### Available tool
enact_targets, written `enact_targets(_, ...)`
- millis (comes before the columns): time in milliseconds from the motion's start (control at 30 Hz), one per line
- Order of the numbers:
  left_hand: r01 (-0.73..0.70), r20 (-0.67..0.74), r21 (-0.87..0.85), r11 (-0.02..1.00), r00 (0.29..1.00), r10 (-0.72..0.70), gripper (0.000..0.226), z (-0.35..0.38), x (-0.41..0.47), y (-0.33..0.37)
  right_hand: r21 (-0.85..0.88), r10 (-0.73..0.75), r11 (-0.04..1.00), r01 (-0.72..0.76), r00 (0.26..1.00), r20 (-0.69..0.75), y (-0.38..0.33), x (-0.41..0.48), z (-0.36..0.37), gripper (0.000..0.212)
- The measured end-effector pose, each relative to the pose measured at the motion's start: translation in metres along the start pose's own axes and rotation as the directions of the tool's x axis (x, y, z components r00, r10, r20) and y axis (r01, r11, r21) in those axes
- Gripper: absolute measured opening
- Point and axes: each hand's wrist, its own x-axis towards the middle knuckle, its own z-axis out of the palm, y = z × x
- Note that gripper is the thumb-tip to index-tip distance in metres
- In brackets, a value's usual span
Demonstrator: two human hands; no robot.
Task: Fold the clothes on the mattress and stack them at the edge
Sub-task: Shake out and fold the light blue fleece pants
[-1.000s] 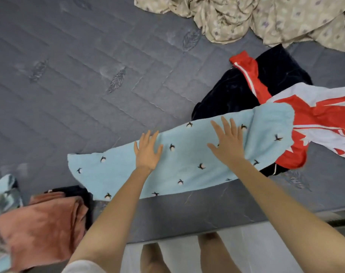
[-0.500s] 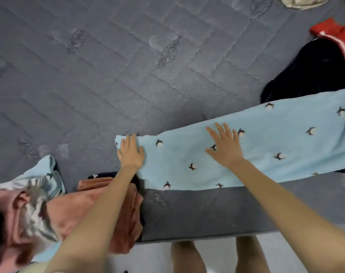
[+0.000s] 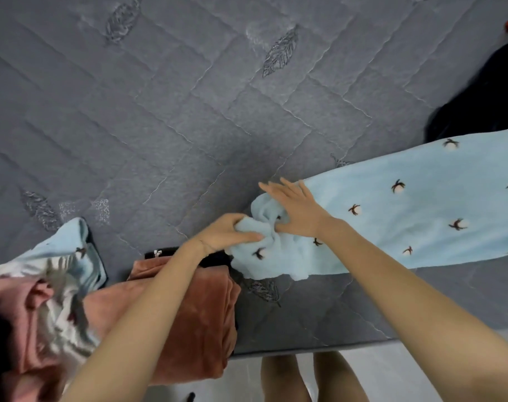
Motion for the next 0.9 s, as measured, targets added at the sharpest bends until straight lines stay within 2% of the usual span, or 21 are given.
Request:
enact_targets(33,0.011,0.055,0.016,1.000,0.998,-0.012,0.013,0.003,-0.002,-0.001,-0.031,-0.024,0.999,0.025,0.998,0.054,-0.002,-0.002,0.000,0.077)
enact_targets(100,0.036,0.075,0.046,0.998,0.996,-0.040,0.026,0.004,-0.004,-0.004,-0.101,-0.076,0.991,0.085,0.993,0.091,-0.004,-0.009,0.001,0.049)
enact_targets(133,0.071,0.021,0.058,0.996,0.997,-0.073,0.035,0.005,-0.002,-0.006,-0.110,-0.109,0.987,0.116,0.991,0.072,-0.003,-0.013,0.002,0.035)
enact_targets(200,0.121,-0.190,0.089,0.989,0.976,-0.102,0.042,0.008,0.005,-0.011,-0.031,-0.125,0.992,0.126,0.992,0.019,0.002,-0.027,0.003,0.024)
enact_targets(267,0.078,-0.333,0.125,0.989,0.942,-0.032,0.031,0.015,0.013,-0.018,0.038,-0.104,0.994,0.105,0.994,-0.026,0.008,-0.044,0.003,0.022)
enact_targets(300,0.047,-0.331,0.123,0.991,0.944,-0.004,0.021,0.019,0.016,-0.020,0.018,-0.099,0.995,0.100,0.994,-0.047,0.011,-0.052,0.004,0.021)
enact_targets(333,0.021,-0.290,0.119,0.993,0.957,0.014,0.020,0.023,0.019,-0.021,-0.016,-0.097,0.995,0.096,0.994,-0.057,0.014,-0.060,0.006,0.020)
enact_targets(400,-0.019,-0.163,0.114,0.993,0.986,0.037,0.041,0.034,0.025,-0.021,-0.061,-0.103,0.993,0.100,0.994,-0.049,0.018,-0.076,0.007,0.019)
enact_targets(467,-0.067,-0.083,0.122,0.990,0.994,0.077,0.053,0.049,0.032,-0.017,-0.071,-0.100,0.993,0.098,0.995,-0.025,0.022,-0.087,0.006,0.026)
enact_targets(600,0.026,-0.117,0.021,0.999,0.993,-0.023,0.069,0.073,0.044,-0.005,-0.030,-0.047,0.998,0.047,0.999,-0.006,0.031,-0.100,0.003,0.018)
enact_targets(667,0.037,-0.062,-0.019,0.999,0.997,-0.038,0.054,0.080,0.042,-0.003,0.008,0.021,1.000,-0.021,0.999,-0.031,0.034,-0.103,0.004,0.020)
enact_targets(733,0.032,-0.073,-0.113,0.993,0.996,-0.041,0.039,0.082,0.031,-0.001,0.111,0.102,0.989,-0.094,0.993,-0.060,0.034,-0.105,0.002,0.025)
enact_targets(833,-0.060,-0.215,-0.211,0.976,0.976,0.013,0.032,0.067,0.012,0.002,0.217,0.178,0.964,-0.153,0.979,-0.099,0.029,-0.103,-0.007,0.037)
enact_targets(900,-0.165,-0.294,-0.323,0.932,0.954,0.067,0.028,0.050,-0.001,0.004,0.299,0.198,0.943,-0.147,0.969,-0.146,0.021,-0.097,-0.014,0.034)
